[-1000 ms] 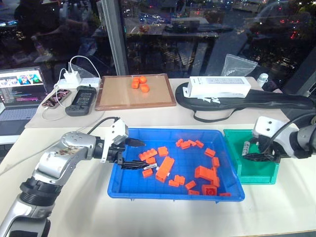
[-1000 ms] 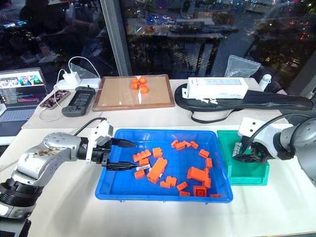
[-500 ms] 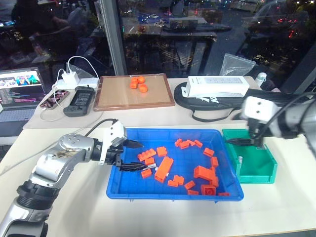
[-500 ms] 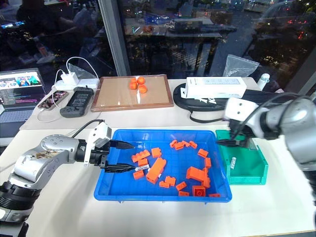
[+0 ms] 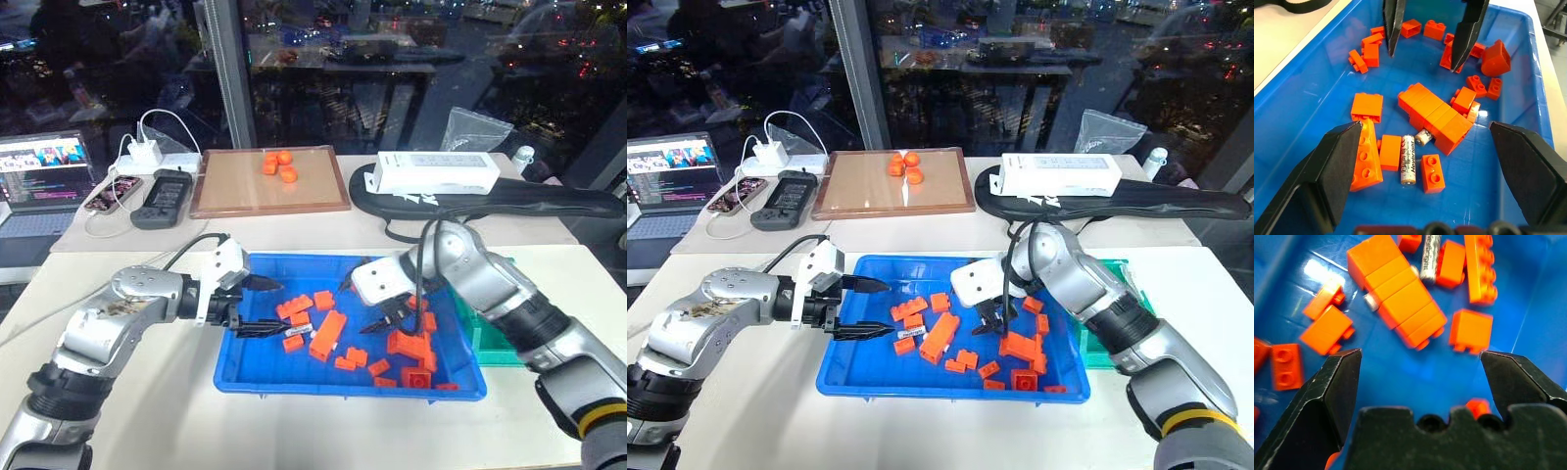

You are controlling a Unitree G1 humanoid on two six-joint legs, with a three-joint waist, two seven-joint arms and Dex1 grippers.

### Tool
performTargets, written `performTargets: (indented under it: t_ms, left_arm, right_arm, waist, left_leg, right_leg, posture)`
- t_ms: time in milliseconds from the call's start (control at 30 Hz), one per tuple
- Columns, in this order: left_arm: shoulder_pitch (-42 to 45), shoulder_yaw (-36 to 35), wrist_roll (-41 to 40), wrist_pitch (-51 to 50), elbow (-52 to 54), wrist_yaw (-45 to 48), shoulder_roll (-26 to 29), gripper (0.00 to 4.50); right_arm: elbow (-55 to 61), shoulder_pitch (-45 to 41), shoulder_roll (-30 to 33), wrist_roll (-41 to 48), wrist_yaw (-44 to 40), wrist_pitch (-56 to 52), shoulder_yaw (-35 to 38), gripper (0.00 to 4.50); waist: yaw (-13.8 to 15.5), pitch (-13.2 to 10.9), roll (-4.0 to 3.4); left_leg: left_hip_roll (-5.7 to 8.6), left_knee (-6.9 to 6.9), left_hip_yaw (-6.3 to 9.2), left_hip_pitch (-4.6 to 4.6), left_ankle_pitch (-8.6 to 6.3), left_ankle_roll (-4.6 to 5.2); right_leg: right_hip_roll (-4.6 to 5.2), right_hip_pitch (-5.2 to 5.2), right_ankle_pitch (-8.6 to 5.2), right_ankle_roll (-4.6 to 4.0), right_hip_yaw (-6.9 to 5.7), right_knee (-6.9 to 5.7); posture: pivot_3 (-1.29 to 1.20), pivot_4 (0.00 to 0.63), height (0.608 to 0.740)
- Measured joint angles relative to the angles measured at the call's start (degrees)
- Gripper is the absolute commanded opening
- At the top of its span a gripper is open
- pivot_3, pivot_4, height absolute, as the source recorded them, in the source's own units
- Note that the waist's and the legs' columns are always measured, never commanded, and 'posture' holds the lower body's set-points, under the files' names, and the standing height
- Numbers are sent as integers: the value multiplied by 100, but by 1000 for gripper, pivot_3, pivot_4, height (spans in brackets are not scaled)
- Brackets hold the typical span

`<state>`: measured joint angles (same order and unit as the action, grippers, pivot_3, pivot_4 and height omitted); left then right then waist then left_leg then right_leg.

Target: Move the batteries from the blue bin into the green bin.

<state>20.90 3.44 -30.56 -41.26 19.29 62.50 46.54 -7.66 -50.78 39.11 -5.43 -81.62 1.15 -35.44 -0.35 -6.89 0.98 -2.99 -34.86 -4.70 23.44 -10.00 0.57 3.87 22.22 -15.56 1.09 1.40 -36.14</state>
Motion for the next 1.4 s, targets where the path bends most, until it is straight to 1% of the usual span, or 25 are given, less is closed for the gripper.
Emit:
performTargets:
  t_ms: [133, 400, 467, 500, 567, 633, 700, 733, 833, 933, 1000, 1033, 1133, 1200, 1267, 1300, 1400]
  left_arm:
    - [-312, -227, -95, -74, 247, -182, 38, 4500]
    - [-486, -273, -135, -154, 489, -406, 38, 4500]
    - [-515, -303, -158, -158, 493, -458, 38, 4500]
    - [-514, -322, -160, -158, 494, -469, 38, 4500]
    - [-514, -336, -173, -158, 494, -497, 38, 4500]
    - [-514, -336, -192, -158, 494, -519, 38, 4500]
    - [-513, -336, -213, -157, 494, -527, 38, 4500]
    - [-509, -332, -225, -156, 493, -526, 37, 4500]
    - [-488, -316, -229, -145, 480, -511, 37, 4500]
    - [-358, -227, -227, -124, 446, -466, 31, 4500]
    - [-315, -209, -226, -108, 434, -437, 28, 4500]
    - [-292, -194, -224, -104, 393, -422, 25, 4500]
    - [-276, -158, -204, -97, 318, -395, 22, 4500]
    - [-231, -84, -184, -79, 296, -360, 3, 4500]
    - [-184, -28, -155, -37, 233, -324, -11, 4500]
    - [-163, -13, -131, -29, 218, -316, -12, 4500]
    - [-110, -3, -113, -17, 206, -283, -12, 4500]
  right_arm:
    - [-427, -83, -289, -147, -215, 461, -126, 4458]
    - [-995, -263, -916, -449, -275, 1064, -314, 4458]
    - [-1161, -301, -1091, -515, -260, 1197, -329, 3951]
    - [-1213, -301, -1126, -530, -257, 1221, -332, 3844]
    - [-1276, -301, -1164, -565, -281, 1227, -334, 3067]
    - [-1318, -301, -1162, -571, -324, 1228, -334, 2481]
    - [-1312, -300, -1138, -559, -397, 1226, -326, 1726]
    - [-1242, -300, -1094, -528, -454, 1216, -297, 1464]
    - [-1043, -281, -905, -452, -610, 1114, -237, 1465]
    - [-573, -273, -640, -195, -756, 506, 3, 1465]
    - [-270, -296, -328, 33, -784, 113, 71, 1465]
    - [-123, -323, -51, 182, -788, -131, 91, 1465]
    - [-96, -385, 312, 195, -790, -355, 240, 1465]
    - [-286, -454, 472, -2, -780, -338, 247, 1465]
    - [-648, -483, 632, -299, -664, -224, 253, 2474]
    - [-801, -485, 663, -413, -590, -184, 258, 2625]
    - [-1093, -489, 662, -641, -351, -172, 313, 3589]
  waist:
    - [-21, 0, 0]
    - [-33, 0, 0]
    - [-24, 0, 0]
    - [-23, 0, 0]
    - [-24, 0, 0]
    - [-24, 0, 0]
    - [-30, 0, 0]
    - [-30, 0, 0]
    - [-24, 0, -1]
    - [-20, 0, -1]
    - [-14, 0, -1]
    - [-8, 0, -1]
    - [-18, 0, 0]
    - [-23, 0, 0]
    - [-27, 0, 0]
    - [-28, -1, 1]
    - [-33, -1, 1]
  left_leg:
    - [-1, -2, -2, -7, 0, 0]
    - [-2, -4, -2, -17, 4, -7]
    - [-3, -2, -2, -15, 4, -7]
    - [-2, -2, -3, -15, 4, -7]
    - [-2, -2, -5, -15, 4, -7]
    - [-2, -2, -5, -15, 4, -7]
    - [-3, -1, -5, -16, 4, -7]
    - [-3, -1, -5, -17, 4, -7]
    - [-2, -2, -5, -15, 4, -8]
    - [-2, -2, -5, -15, 4, -8]
    - [-1, -1, -5, -15, 4, -8]
    - [-1, -1, -5, -15, 4, -8]
    - [0, 1, -7, -16, 3, -8]
    - [0, 2, -9, -16, 4, -8]
    - [0, 2, -10, -16, 3, -8]
    - [0, 2, -11, -15, 4, -7]
    - [0, 5, -14, -14, 4, -7]
  right_leg:
    - [2, -3, 1, -2, 1, -5]
    - [0, -5, 3, -5, 3, -15]
    - [0, -5, 2, -6, 3, -15]
    - [1, -5, 2, -6, 3, -14]
    - [2, -5, 3, -6, 3, -14]
    - [2, -5, 3, -7, 3, -14]
    - [1, -5, 3, -7, 4, -14]
    - [1, -5, 3, -7, 3, -14]
    - [3, -5, 3, -7, 3, -14]
    - [3, -4, 3, -7, 3, -14]
    - [4, -4, 3, -7, 3, -13]
    - [6, -5, 3, -8, 3, -11]
    - [7, -4, 3, -8, 3, -9]
    - [6, -3, 2, -8, 3, -8]
    - [6, -3, 2, -9, 4, -6]
    - [6, -3, 2, -9, 4, -6]
    - [5, 2, 2, -8, 12, -6]
  posture:
    - [0, 150, 740]
    - [0, 150, 740]
    - [0, 150, 740]
    - [0, 150, 740]
    - [0, 150, 740]
    - [0, 150, 740]
    - [0, 150, 740]
    - [0, 150, 740]
    - [0, 150, 740]
    - [0, 150, 740]
    - [0, 150, 740]
    - [0, 150, 740]
    - [0, 150, 740]
    - [0, 150, 740]
    - [0, 150, 740]
    - [0, 150, 740]
    - [0, 150, 740]
